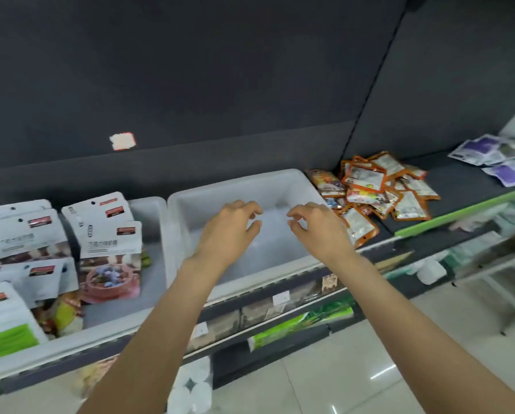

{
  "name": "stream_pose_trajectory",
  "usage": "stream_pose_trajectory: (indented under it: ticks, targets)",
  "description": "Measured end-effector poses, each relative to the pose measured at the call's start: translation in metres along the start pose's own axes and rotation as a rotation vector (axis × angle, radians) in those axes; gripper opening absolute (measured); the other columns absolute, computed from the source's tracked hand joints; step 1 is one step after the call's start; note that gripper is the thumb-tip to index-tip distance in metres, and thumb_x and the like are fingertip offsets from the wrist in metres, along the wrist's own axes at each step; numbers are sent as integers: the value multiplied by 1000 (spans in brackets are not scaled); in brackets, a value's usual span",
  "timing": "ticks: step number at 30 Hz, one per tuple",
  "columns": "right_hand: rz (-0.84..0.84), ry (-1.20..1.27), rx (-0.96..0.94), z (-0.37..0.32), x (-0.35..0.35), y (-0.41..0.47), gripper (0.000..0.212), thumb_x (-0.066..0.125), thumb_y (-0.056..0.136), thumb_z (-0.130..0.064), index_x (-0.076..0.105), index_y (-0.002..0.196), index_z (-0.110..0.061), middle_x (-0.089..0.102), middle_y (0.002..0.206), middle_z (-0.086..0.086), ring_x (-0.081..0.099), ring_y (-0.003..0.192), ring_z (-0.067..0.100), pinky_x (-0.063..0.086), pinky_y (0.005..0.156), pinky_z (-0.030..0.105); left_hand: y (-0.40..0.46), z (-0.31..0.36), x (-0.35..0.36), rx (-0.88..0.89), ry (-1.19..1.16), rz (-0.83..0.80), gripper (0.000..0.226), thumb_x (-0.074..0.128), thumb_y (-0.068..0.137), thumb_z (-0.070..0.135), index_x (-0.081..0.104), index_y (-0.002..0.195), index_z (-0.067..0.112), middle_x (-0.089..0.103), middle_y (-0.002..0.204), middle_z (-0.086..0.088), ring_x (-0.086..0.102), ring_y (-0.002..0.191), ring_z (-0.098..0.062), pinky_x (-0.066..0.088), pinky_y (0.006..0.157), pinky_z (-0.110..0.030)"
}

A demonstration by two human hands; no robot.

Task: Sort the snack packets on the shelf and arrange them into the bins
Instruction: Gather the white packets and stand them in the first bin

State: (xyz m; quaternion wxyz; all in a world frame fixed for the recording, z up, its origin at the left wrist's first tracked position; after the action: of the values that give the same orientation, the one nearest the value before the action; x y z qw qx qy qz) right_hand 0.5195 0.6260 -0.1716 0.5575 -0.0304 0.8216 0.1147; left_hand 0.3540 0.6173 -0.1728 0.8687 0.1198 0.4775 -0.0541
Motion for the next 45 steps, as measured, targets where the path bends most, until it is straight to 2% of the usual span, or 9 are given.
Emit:
stream_pose_trajectory:
  ticks: [7,17,20,25,29,32,33,37,45]
  targets:
    - [-42,0,181,173,-68,-38,30,52,96,-26,60,123,-17,62,117,8,62,97,25,53,79,39,56,144,101,101,-46,-120,26,53,95,25,59,120,19,61,114,-2,56,107,-20,48,87,-38]
    - [22,38,319,374,-153,-66,25,54,94,-22,64,116,-12,61,115,11,58,102,27,50,84,40,139,313,213,197,-22,-213,24,52,95,27,59,117,23,64,108,3,59,98,-19,51,81,-39]
    - [31,77,377,426,-168,-64,28,56,93,-23,62,119,-14,60,119,9,60,101,26,47,84,32,171,355,243,239,-46,-217,24,52,95,27,61,117,21,63,111,2,58,102,-18,50,85,-38]
    - [37,108,439,518,-201,-39,32,59,92,-22,60,123,-13,58,119,7,61,100,22,38,81,20,243,412,297,252,-108,-218,22,55,93,27,63,113,22,65,108,3,60,99,-17,51,85,-40]
    - [48,89,479,597,-229,-7,32,58,93,-19,58,123,-9,63,117,11,57,112,24,40,90,24,310,456,340,274,-161,-219,21,55,93,26,63,112,21,65,105,1,62,92,-16,51,83,-38]
    - [43,47,520,652,-246,13,34,57,92,-17,56,126,-11,56,122,11,62,86,26,36,71,17,357,487,370,275,-176,-257,20,56,92,25,64,110,19,65,105,-1,60,97,-19,50,86,-38]
    - [55,39,532,669,-252,20,34,57,92,-16,56,126,-11,54,121,12,61,86,25,36,73,18,372,497,378,264,-176,-267,20,57,92,26,64,110,20,66,105,-1,60,98,-20,50,88,-38]
    - [97,57,561,731,-268,47,31,58,91,-15,58,122,-9,55,122,12,57,106,30,44,88,34,427,526,410,201,-185,-279,20,57,91,26,65,108,22,68,106,1,62,101,-19,50,90,-39]
    - [19,89,490,858,-276,109,32,57,92,-14,58,123,-10,56,121,13,55,109,28,39,85,28,513,577,492,109,-153,-300,21,56,91,21,65,109,19,67,105,1,62,97,-18,50,89,-38]
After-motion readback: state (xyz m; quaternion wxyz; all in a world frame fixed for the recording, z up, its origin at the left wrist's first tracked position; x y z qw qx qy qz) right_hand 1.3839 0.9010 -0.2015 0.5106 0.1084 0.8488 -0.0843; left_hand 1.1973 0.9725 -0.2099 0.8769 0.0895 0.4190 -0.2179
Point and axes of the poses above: each hand's wrist, its own y-axis towards the middle knuckle, its own x-axis out of the palm, z = x × y, the point moved 5 cm from there along y, towards the middle knuckle
